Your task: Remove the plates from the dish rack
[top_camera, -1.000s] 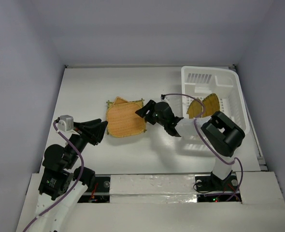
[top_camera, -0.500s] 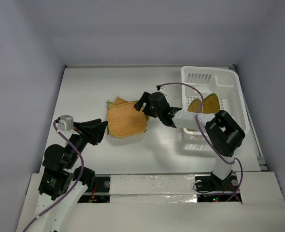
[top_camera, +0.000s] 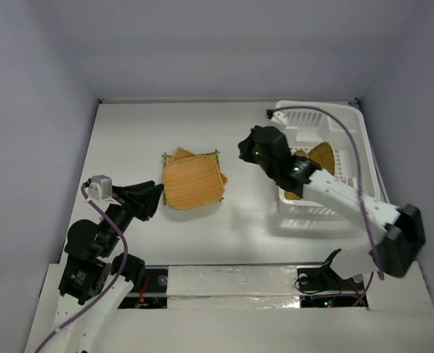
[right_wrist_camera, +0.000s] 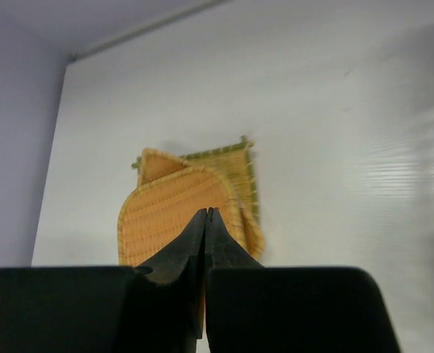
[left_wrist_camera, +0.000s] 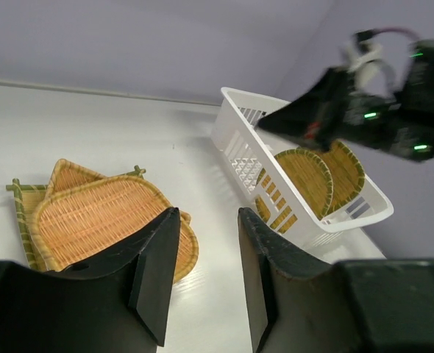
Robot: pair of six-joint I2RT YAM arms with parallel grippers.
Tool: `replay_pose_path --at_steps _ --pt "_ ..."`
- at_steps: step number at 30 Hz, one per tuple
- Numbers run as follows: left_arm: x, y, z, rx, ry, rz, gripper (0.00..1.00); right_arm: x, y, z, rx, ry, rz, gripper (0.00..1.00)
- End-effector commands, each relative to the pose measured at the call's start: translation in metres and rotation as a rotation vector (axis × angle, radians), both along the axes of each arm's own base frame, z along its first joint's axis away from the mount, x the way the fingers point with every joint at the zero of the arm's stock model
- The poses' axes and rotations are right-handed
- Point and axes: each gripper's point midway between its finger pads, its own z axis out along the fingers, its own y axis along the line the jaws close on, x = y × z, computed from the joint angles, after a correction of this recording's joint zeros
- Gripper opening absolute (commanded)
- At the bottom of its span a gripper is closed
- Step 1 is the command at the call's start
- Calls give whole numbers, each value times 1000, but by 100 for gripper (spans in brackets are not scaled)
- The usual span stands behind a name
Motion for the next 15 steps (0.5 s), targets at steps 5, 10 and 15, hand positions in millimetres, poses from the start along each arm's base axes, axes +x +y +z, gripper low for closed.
replay_pose_path --at_steps 5,10,15 --pt "-2 0 11 -22 -42 -7 23 -58 -213 62 -314 -57 -471 0" --pt "-2 0 11 -21 -43 -3 6 -82 -287 54 -375 -7 -542 29" --pt "-4 2 13 -27 -50 4 12 -71 -298 14 -494 147 -511 66"
